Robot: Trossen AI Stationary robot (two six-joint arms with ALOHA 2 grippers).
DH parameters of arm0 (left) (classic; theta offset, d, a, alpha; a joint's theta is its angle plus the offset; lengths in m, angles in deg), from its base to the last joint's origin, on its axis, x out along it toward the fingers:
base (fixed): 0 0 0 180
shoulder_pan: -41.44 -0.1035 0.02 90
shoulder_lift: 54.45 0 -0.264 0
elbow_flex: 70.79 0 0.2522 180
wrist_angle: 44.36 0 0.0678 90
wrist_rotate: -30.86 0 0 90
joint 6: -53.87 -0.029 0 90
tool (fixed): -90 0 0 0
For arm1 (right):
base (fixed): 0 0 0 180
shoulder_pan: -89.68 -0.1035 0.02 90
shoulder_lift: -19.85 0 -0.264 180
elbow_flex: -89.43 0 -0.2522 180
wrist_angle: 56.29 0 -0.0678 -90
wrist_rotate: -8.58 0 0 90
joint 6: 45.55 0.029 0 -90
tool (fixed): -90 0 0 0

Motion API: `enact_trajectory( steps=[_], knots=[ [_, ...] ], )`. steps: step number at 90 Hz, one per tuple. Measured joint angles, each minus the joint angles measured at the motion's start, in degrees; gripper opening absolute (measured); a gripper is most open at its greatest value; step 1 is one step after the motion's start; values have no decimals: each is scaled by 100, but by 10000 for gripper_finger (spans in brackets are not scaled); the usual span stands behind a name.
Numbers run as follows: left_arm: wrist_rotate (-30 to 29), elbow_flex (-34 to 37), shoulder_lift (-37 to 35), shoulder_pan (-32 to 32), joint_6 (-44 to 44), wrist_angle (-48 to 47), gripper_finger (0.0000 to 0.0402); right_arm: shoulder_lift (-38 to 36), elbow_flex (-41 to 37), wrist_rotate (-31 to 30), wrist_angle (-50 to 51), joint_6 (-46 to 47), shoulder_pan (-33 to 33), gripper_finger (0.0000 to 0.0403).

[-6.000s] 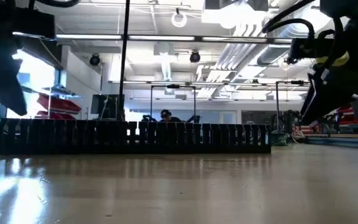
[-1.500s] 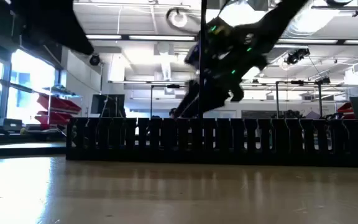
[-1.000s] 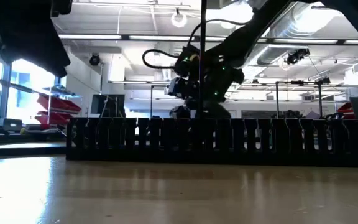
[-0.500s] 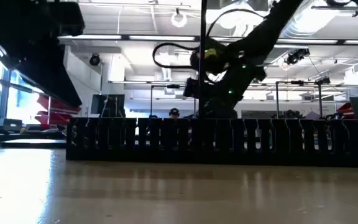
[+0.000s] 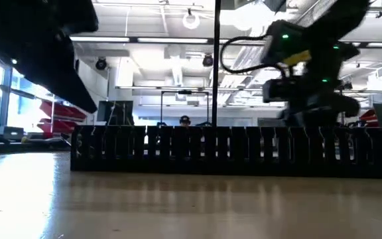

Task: Ziptie cables
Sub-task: Close the black cable duct

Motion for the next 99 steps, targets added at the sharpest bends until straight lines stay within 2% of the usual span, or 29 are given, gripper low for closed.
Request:
enact_trajectory(
  steps=[7,17,38,46,52,71,99],
  knots=[
    [336,2,5,-463,-570,-62,226,-203,-322,-7,-190,208,-97,205],
    [678,4,6,-1143,-1933,171,250,-351,-602,-40,-422,373,-194,205],
    [2542,11,42,-2798,-4392,403,260,-416,-624,-12,-509,422,-265,205],
    [3287,1,36,-3189,-5168,467,260,-416,-615,1,-514,426,-279,205],
    [3595,4,54,-3358,-5536,428,260,-432,-615,-24,-516,428,-314,205],
    [3917,273,171,-3461,-5781,701,260,-435,-615,-81,-543,479,-453,205],
    [3945,1250,157,-3131,-4964,2497,260,-440,-613,-107,-552,569,-547,205]
  ],
)
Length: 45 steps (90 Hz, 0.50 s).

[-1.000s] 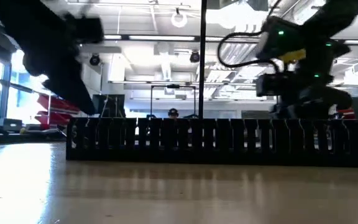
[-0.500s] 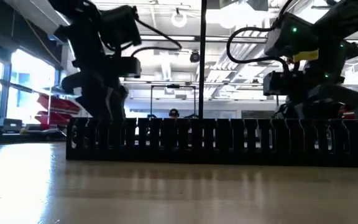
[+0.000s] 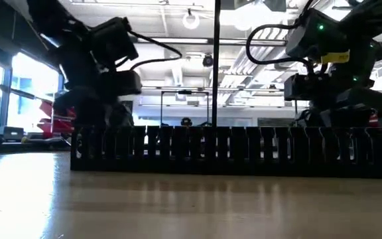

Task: Ziptie cables
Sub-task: Close the black cable duct

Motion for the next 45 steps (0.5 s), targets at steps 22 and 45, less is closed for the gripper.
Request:
enact_trajectory(
  steps=[22,45],
  knots=[
    [-224,55,-403,163,552,-16,260,2,0,-200,-34,285,-4,204],
    [-494,761,-674,361,930,1016,260,-32,-564,-354,-897,304,1,204]
  ],
)
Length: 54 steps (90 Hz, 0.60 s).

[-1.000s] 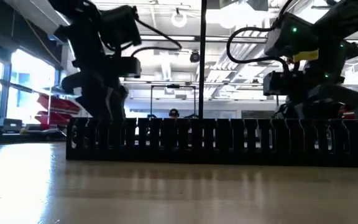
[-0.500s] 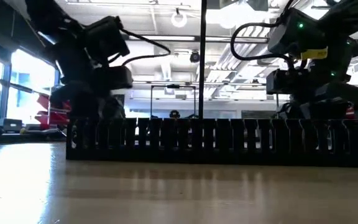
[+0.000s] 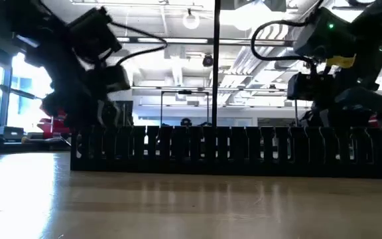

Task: Ziptie cables
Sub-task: Close the black cable duct

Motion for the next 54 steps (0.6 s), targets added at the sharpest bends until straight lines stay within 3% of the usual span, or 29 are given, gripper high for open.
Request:
enact_trajectory(
  steps=[26,37,54],
  knots=[
    [-316,240,-46,319,212,1111,260,-50,238,-23,259,-331,12,275],
    [-317,186,-46,351,221,1226,260,-204,477,-223,705,-477,21,283],
    [-250,50,-46,356,345,1229,260,-457,536,-362,551,-792,-18,285]
  ],
)
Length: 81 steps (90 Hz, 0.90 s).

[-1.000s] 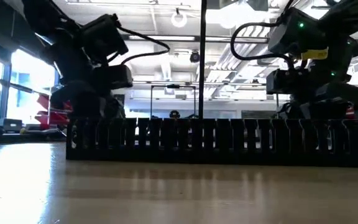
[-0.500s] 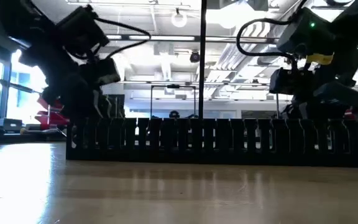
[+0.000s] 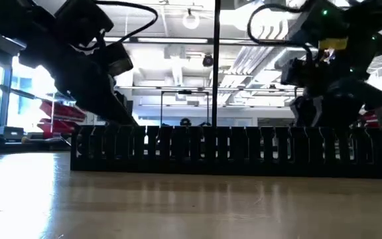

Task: Ziptie cables
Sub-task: Close the black cable duct

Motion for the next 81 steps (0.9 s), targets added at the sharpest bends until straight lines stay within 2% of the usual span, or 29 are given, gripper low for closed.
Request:
enact_trajectory(
  steps=[23,35,48,57,81],
  knots=[
    [43,-30,-7,0,178,-8,260,-15,-1102,-485,-2499,-188,-183,286],
    [181,-30,-7,0,223,-32,260,-15,-1603,-162,-3150,-143,-185,286],
    [248,-31,-7,0,157,-209,260,1,-1919,-152,-3333,-46,-183,286],
    [245,-33,-7,0,286,-345,260,53,-1985,-225,-3428,-41,-186,287],
    [60,-35,-7,23,-28,-396,260,138,-2020,-314,-3452,255,-188,275]
  ],
)
